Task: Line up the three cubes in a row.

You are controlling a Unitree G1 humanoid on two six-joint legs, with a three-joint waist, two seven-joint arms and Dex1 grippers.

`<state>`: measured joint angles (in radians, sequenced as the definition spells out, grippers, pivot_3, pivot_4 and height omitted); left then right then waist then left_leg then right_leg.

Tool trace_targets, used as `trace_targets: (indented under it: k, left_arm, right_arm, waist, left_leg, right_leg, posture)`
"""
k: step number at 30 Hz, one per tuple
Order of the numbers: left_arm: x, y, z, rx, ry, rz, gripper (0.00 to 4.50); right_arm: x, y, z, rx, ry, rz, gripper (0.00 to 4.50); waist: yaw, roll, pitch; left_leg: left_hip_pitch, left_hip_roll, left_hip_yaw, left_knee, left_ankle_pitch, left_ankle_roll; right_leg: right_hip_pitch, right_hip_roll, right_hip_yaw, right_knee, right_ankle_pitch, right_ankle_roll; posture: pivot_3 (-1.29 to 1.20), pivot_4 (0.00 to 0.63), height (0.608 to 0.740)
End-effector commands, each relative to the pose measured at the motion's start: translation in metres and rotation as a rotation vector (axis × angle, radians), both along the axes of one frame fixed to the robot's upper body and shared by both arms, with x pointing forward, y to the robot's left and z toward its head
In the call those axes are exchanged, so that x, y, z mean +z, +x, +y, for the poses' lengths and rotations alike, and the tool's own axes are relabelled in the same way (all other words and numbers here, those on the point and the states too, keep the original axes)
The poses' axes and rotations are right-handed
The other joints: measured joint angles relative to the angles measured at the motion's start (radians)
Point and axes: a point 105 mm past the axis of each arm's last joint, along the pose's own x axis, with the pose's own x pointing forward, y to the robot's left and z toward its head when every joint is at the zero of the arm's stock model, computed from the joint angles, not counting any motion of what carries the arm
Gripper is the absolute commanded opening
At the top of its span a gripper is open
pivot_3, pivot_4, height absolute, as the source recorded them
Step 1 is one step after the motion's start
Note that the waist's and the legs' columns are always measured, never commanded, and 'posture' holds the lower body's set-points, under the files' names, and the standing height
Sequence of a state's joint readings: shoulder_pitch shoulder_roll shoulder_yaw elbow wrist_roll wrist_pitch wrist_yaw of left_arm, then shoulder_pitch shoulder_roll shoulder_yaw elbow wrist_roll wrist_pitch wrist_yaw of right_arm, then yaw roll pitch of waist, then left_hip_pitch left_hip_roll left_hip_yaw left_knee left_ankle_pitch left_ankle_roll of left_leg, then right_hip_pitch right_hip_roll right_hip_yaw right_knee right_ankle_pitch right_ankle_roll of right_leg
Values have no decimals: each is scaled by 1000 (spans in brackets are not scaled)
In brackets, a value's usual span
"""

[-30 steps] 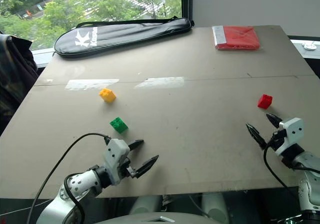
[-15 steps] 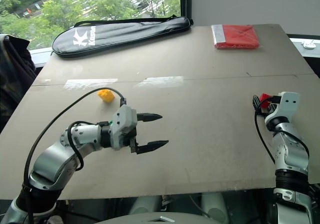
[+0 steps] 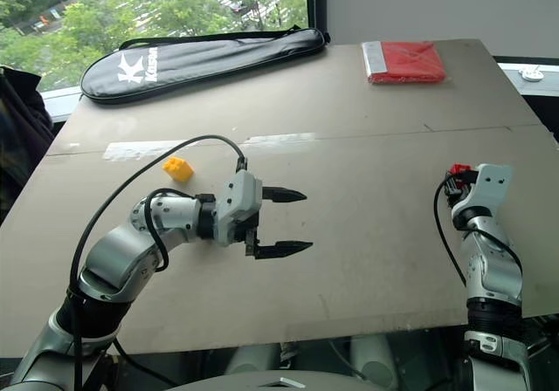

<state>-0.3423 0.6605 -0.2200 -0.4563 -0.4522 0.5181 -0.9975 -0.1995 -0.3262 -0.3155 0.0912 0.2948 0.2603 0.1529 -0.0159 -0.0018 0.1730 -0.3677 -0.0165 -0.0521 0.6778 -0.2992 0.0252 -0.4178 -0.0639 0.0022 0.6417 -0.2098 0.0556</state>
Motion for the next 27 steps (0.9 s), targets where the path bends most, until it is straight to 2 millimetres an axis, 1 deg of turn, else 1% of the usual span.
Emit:
trace_targets:
  k: [1, 3, 4, 6, 9, 11, 20, 27]
  left_arm:
    - [3, -2, 1, -7, 4, -23, 4500]
    - [0, -2, 4, 0, 16, -19, 4500]
    - [-1, -2, 5, 4, 20, -17, 4500]
    - [-2, -2, 6, 9, 24, -16, 4500]
    - [-3, -1, 8, 27, 29, -13, 4500]
    - [-4, 1, 9, 47, 32, -12, 4500]
    - [0, 5, 18, 99, 55, -22, 4500]
    - [4, 3, 27, 105, 77, -4, 4500]
  right_arm:
    - [16, -10, 34, 108, -23, -58, 1327]
    - [12, -21, 61, 180, -18, -42, 1327]
    - [10, -25, 72, 206, -21, -37, 1327]
    - [8, -31, 88, 250, -39, -37, 1327]
    - [-3, -41, 117, 317, -13, -10, 1327]
    - [-7, -47, 131, 359, -6, 6, 1327]
    - [-3, -52, 157, 395, -13, -16, 1327]
    - [-3, -50, 169, 322, 13, -34, 1327]
  waist:
    - [-1, 0, 0]
    - [-1, 0, 0]
    - [-1, 0, 0]
    - [-1, 0, 0]
    - [2, 0, 0]
    - [1, 0, 0]
    - [0, -1, 0]
    - [0, -1, 1]
  left_leg:
    - [0, 0, 0, 0, 0, 0]
    - [0, 0, 0, 0, 0, 0]
    - [0, 1, 0, 0, 0, 0]
    - [0, 1, 1, 0, 0, 0]
    - [0, 1, 1, 0, 0, 0]
    - [0, 1, 0, 0, 0, 0]
    - [0, 1, 0, 0, 0, 0]
    - [-1, 2, 0, 0, 0, -1]
  right_leg:
    - [0, 0, 0, 0, 0, 0]
    - [-1, 0, 0, 0, 0, 0]
    - [-1, 1, 0, 0, 0, 0]
    - [-2, 1, 1, 1, 0, 0]
    - [-2, 1, 1, 0, -1, 0]
    - [-2, 1, 1, 1, -2, 2]
    - [-2, 1, 0, 1, -2, 2]
    - [-4, 1, 1, 1, -1, 1]
  posture:
    - [0, 150, 701]
    - [0, 150, 701]
    - [0, 150, 701]
    - [0, 150, 701]
    - [0, 150, 701]
    - [0, 150, 701]
    - [0, 150, 701]
    - [0, 150, 701]
